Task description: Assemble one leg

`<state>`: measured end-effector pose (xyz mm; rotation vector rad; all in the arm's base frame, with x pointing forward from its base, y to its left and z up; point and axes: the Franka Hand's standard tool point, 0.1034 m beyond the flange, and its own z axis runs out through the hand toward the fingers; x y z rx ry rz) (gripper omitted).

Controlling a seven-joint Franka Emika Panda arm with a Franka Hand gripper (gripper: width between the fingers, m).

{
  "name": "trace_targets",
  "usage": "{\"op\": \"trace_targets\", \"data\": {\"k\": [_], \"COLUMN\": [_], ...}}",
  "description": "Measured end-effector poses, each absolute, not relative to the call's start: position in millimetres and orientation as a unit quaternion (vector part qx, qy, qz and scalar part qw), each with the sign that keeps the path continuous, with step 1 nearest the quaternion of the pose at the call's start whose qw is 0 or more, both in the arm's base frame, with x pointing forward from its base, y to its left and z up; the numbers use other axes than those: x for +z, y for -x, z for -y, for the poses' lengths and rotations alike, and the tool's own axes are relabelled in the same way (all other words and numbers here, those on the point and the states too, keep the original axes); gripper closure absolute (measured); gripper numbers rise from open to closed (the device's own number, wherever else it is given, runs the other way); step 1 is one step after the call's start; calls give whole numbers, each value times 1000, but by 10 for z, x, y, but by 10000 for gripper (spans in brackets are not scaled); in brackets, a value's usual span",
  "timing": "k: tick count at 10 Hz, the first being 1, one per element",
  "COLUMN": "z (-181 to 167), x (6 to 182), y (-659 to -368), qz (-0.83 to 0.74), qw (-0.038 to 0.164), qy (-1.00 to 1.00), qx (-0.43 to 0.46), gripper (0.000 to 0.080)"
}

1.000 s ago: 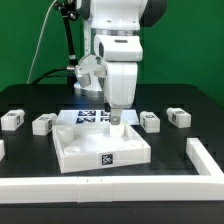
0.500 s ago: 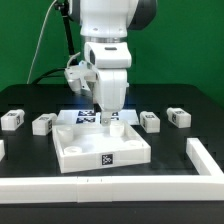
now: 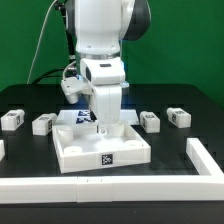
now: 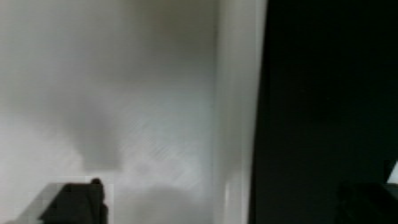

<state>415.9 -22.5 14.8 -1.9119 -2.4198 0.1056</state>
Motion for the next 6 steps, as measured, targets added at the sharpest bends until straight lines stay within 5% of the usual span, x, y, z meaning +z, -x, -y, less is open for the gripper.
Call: {"op": "trace_targets", "data": {"k": [3, 5, 6], "z": [225, 226, 226], "x": [106, 99, 98], "y": [-4130, -4124, -4124], "qz": [780, 780, 780], "qw": [32, 33, 33], "qy": [624, 624, 624], "qx": [36, 37, 37], "gripper": [150, 397, 397]}}
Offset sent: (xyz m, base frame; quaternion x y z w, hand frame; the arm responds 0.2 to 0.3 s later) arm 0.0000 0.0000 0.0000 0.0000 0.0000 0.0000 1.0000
